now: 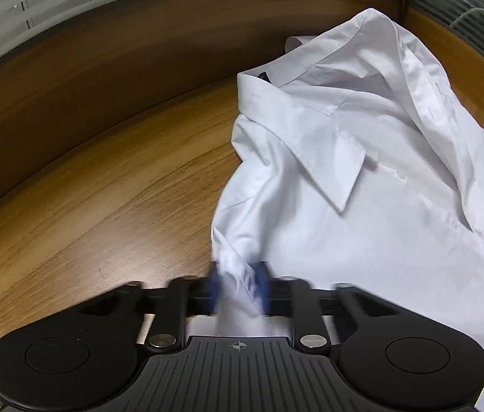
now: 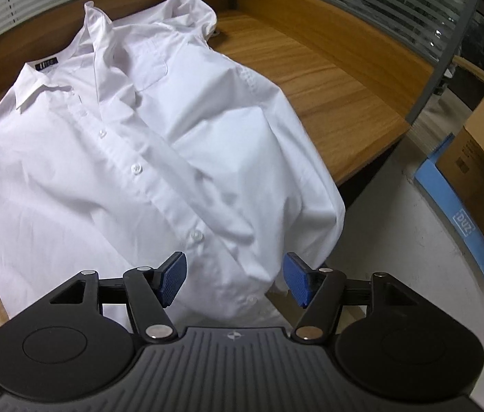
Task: Fold clothes
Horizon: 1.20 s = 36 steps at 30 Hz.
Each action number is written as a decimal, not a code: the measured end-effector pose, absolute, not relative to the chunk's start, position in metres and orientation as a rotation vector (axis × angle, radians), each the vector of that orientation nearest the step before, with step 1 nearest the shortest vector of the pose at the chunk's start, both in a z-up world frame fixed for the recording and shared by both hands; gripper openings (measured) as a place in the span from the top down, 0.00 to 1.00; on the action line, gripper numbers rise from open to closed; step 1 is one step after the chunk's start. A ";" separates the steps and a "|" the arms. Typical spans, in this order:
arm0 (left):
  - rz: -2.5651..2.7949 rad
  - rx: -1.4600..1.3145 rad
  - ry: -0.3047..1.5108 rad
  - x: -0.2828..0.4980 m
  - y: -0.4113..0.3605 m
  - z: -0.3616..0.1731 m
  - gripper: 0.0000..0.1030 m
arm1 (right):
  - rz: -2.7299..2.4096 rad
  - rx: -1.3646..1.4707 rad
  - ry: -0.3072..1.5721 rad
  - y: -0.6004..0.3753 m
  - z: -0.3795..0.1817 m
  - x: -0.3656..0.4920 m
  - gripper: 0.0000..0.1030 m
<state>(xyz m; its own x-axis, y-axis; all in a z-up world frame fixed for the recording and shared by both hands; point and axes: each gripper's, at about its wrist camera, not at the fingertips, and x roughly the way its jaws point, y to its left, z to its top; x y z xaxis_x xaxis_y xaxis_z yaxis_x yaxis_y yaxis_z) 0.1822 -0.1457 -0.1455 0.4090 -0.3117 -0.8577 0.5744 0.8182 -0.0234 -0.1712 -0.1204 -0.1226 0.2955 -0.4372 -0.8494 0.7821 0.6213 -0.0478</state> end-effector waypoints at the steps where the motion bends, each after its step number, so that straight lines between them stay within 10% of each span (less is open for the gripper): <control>1: -0.558 0.299 0.998 0.182 -0.148 -0.145 0.86 | -0.844 0.420 0.969 -0.120 -0.123 -0.173 0.33; 17: -0.377 0.451 0.859 0.254 -0.166 -0.138 0.85 | -0.786 0.515 0.962 -0.140 -0.138 -0.182 0.33; 22: -0.432 0.413 0.837 0.231 -0.154 -0.124 0.59 | -0.742 0.546 0.938 -0.148 -0.145 -0.176 0.34; 28: -0.556 0.322 0.869 0.179 -0.139 -0.100 0.53 | -0.692 0.734 0.887 -0.166 -0.167 -0.174 0.34; 30: -0.613 0.296 0.899 0.158 -0.140 -0.100 0.51 | -0.683 0.812 0.862 -0.171 -0.177 -0.175 0.46; 32: -0.674 0.271 0.930 0.139 -0.143 -0.100 0.50 | -0.658 0.849 0.852 -0.173 -0.180 -0.172 0.84; 36: -0.784 0.265 0.980 0.109 -0.151 -0.107 0.50 | -0.683 0.737 0.822 -0.169 -0.154 -0.167 0.95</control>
<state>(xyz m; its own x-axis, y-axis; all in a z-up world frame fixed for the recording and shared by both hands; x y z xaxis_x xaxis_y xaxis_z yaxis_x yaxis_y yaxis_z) 0.1087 -0.1514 -0.1071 0.3150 -0.4731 -0.8228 0.6990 0.7020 -0.1360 -0.1673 -0.1693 -0.1540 0.5047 -0.2439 -0.8282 0.7692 0.5625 0.3031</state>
